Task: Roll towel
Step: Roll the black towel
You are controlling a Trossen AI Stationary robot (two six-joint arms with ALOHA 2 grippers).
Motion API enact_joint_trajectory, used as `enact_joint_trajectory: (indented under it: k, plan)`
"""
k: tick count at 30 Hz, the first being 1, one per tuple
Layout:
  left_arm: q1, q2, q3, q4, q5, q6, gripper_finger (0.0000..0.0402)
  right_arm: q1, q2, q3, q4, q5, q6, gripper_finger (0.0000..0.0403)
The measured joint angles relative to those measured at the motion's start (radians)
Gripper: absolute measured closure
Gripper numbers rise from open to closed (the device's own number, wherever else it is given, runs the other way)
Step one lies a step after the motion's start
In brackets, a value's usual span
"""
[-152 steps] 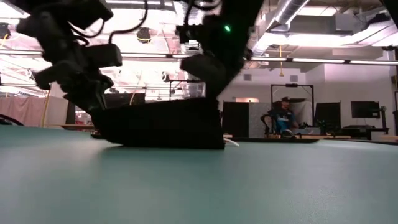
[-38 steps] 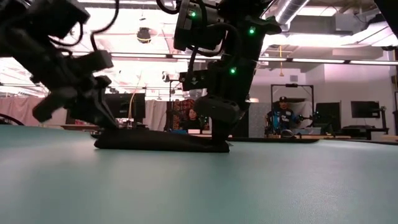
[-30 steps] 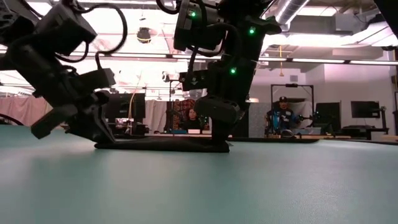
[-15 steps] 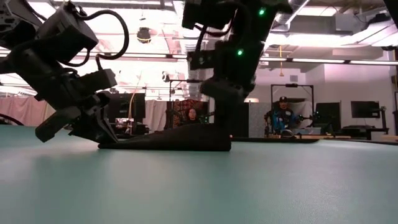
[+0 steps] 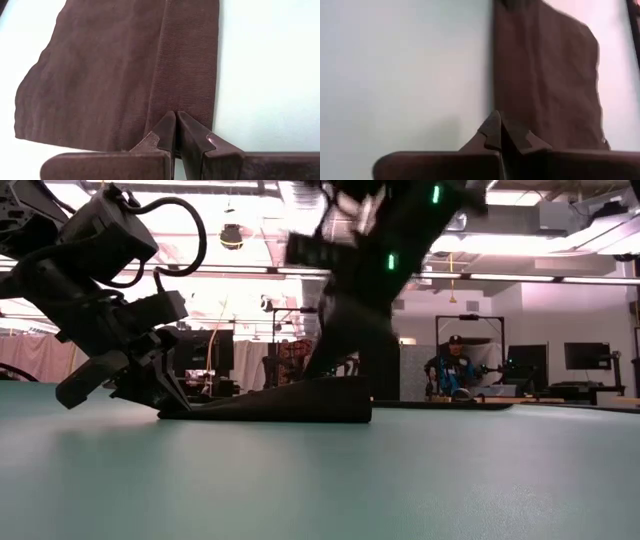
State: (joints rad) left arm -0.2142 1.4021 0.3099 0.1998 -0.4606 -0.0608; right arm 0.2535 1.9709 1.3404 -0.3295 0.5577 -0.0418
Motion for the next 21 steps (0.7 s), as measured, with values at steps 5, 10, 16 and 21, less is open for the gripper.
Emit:
enact_joint_trajectory:
  k: [5,10,16,21]
  plan:
    - [0.000,0.000,0.000,-0.010,0.000,0.000,0.0395,-0.046,-0.032,-0.126,0.192,-0.017,0.011,0.0389]
    - [0.000,0.000,0.000,-0.010,0.001,0.000,0.0395,-0.068,-0.073,-0.234,0.263,-0.047,0.038,0.0397]
    - [0.000,0.000,0.000,-0.007,0.002,-0.001,0.0395,-0.088,-0.085,-0.343,0.394,-0.064,0.084,0.0397]
    - [0.000,0.000,0.003,-0.007,0.004,-0.007,0.0395,-0.108,-0.070,-0.417,0.506,-0.094,0.115,0.0398]
